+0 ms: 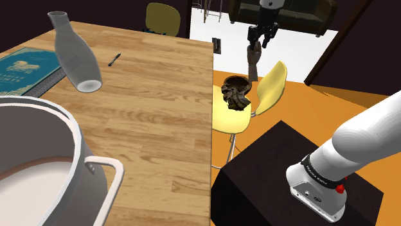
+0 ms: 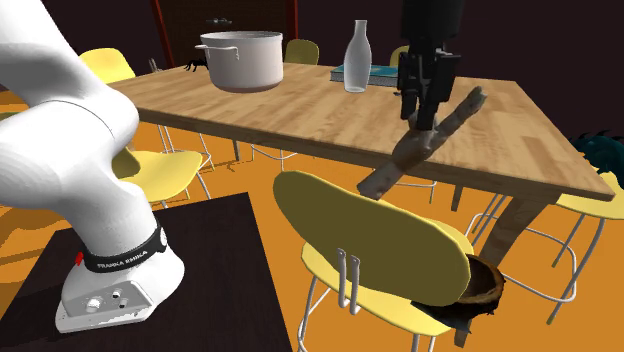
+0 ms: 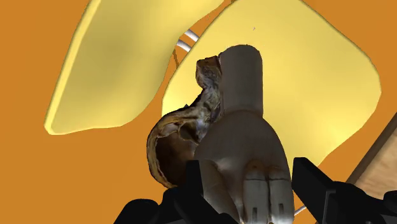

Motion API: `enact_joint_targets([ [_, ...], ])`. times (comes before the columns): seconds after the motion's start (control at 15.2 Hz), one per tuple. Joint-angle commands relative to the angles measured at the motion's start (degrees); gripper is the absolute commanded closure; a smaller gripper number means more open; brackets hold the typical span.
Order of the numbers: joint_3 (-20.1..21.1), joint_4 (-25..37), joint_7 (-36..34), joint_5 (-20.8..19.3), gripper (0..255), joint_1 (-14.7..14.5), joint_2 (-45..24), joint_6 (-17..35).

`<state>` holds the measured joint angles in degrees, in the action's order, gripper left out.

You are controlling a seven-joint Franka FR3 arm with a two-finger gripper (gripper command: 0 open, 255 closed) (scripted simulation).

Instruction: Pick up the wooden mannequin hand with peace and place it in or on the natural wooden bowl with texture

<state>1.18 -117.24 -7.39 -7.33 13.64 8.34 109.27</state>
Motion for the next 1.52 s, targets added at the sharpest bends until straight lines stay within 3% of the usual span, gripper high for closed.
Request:
enact_joint_targets([
  [0.0,-1.1,3.8,2.0,-0.2,255,0.9,-3.2,-0.3],
  [0.07,-1.5,6.1,2.9,-0.2,255,1.2,-4.8,-0.9],
  [1.45,-1.7,-5.1,0.9,-1.2,255,1.5,-9.3,14.8],
])
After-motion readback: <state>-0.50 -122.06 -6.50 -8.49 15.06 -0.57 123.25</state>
